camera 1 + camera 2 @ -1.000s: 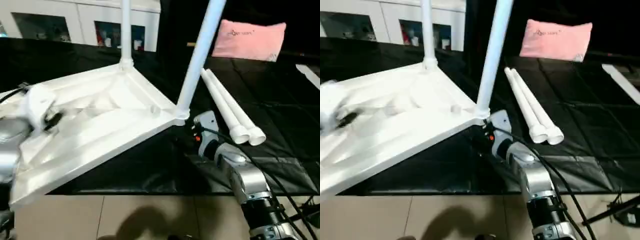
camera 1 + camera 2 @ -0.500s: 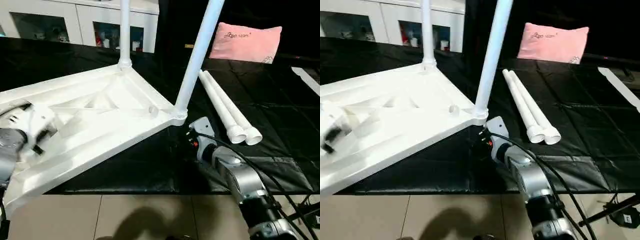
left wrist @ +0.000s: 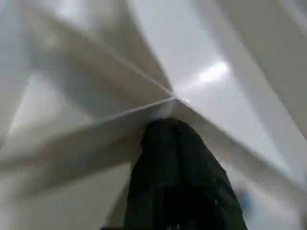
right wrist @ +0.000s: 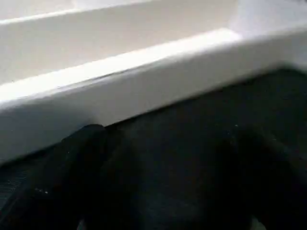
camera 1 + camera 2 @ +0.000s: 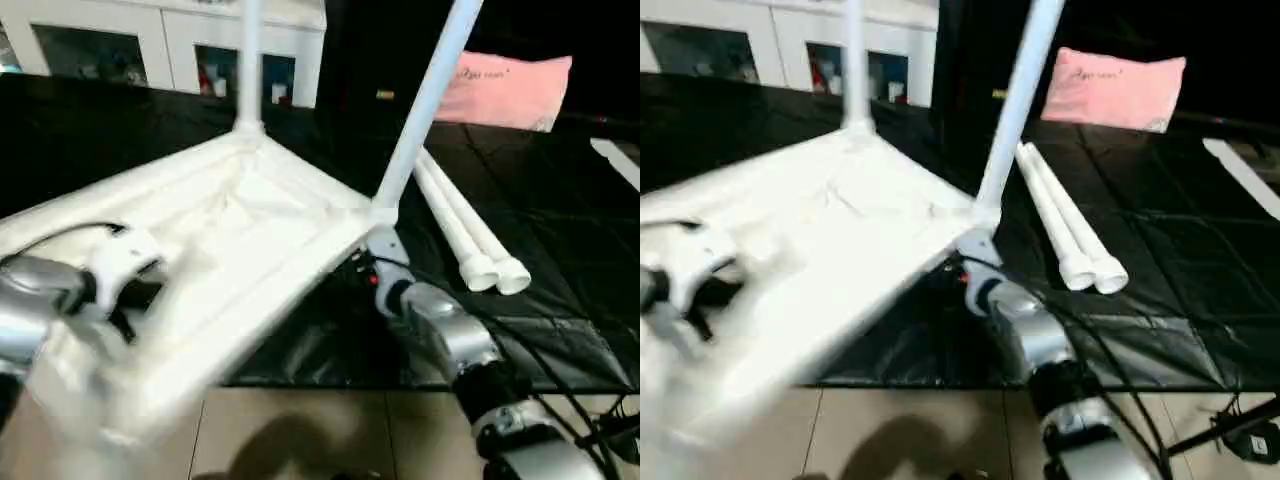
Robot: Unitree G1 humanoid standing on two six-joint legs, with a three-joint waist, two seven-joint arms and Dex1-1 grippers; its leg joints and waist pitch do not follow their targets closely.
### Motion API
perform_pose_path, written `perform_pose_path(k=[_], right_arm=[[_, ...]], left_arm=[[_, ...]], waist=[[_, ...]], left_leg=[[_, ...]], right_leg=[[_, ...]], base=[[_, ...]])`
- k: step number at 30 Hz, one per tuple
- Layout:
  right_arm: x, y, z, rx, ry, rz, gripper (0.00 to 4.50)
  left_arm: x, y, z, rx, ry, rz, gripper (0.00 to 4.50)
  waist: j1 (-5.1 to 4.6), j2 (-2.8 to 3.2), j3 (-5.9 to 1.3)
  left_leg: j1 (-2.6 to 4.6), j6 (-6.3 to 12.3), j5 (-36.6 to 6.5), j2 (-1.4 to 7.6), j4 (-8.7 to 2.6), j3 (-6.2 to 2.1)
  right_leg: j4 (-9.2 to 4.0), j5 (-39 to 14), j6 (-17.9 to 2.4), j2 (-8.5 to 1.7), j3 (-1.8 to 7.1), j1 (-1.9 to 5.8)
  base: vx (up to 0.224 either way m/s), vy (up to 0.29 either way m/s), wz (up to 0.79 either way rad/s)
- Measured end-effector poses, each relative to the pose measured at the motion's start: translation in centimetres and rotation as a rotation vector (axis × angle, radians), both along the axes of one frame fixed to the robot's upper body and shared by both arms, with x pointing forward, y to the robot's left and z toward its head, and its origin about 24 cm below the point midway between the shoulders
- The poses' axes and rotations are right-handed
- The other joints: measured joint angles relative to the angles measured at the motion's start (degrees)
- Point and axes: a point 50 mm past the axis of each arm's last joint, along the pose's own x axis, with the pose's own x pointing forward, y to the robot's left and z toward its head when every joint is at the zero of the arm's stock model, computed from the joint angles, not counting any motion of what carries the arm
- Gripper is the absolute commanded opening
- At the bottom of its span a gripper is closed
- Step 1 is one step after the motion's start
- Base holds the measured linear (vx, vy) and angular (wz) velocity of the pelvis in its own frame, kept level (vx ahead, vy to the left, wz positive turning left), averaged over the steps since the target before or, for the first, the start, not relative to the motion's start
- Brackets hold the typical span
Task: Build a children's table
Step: Rotate table base
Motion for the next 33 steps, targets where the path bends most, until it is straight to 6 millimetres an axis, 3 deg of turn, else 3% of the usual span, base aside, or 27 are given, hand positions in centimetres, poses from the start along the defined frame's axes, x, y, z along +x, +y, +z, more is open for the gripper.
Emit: perform_pose_path(k=[5,9,13,16,21,27,30,33], right_arm=[[0.6,-0.2,0.2,-0.007,-0.006,-0.027,4.5],[1.5,-0.4,1.1,-0.004,-0.038,-0.065,4.5],[2.2,0.1,2.2,0.015,-0.088,-0.058,4.5],[2.4,0.4,2.8,0.029,-0.118,-0.048,4.5],[2.8,0.4,3.7,0.035,-0.163,-0.047,4.5],[3.1,-1.4,6.0,0.048,-0.269,-0.012,4.5],[2.6,-2.5,5.8,0.04,-0.265,0.011,4.5],[2.0,-3.5,5.3,0.03,-0.249,0.005,4.5]], left_arm=[[0.6,-3.2,-0.6,-0.101,0.03,-0.095,0.1],[3.4,-5.1,-1.8,-0.11,-0.063,-0.03,0.1],[6.4,-5.5,-1.9,-0.042,-0.193,0.126,0.1],[8.6,-5.3,-1.0,-0.008,-0.329,0.279,0.1],[11.4,-4.8,2.3,0.009,-0.592,0.442,0.1],[10.2,-6.2,1.0,-0.119,-0.533,0.298,0.1],[9.3,-6.1,0.2,-0.171,-0.472,0.231,0.1],[8.3,-5.9,0.8,-0.225,-0.467,0.147,0.1]], waist=[[-0.14,0.16,0.1],[-0.05,0.45,0.3],[-0.21,0.51,0.34],[-0.39,0.51,0.34],[0.03,0.77,0.34],[0.43,0.89,0.29],[0.33,0.89,0.29],[0.13,0.89,0.29]], left_leg=[[0.04,-0.22,0.1,0.14,-0.01,-0.07],[-0.02,-0.29,0.2,0.12,0.01,-0.11],[-0.06,-0.3,0.2,0.12,0.1,-0.29],[-0.19,-0.31,0.2,0.12,0.24,-0.55],[-0.2,-0.31,0.2,0.07,0.35,-0.76],[-0.63,-0.03,0.0,0.09,0.17,-0.76],[-0.71,0.19,0.0,0.1,0.15,-0.71],[-0.66,0.18,-0.1,0.13,0.16,-0.64]], right_leg=[[0.13,0.0,-0.1,0.27,0.08,-0.08],[0.13,0.0,-0.1,0.5,0.37,-0.12],[0.08,0.0,-0.1,0.59,0.29,-0.1],[0.05,0.0,-0.1,0.61,0.12,-0.1],[0.04,0.1,-0.1,0.57,0.06,-0.06],[0.14,-0.3,-0.5,0.59,0.08,-0.19],[0.14,-0.4,-0.6,0.6,0.08,-0.28],[0.19,-0.4,-0.6,0.6,0.1,-0.31]], base=[[0.0,0.0,0.0],[0.0,0.0,0.0],[0.0,0.0,0.0],[0.0,0.0,0.0],[0.0,0.0,0.0],[0.027,0.003,0.01],[0.0,0.0,0.0],[0.0,0.0,0.0]])
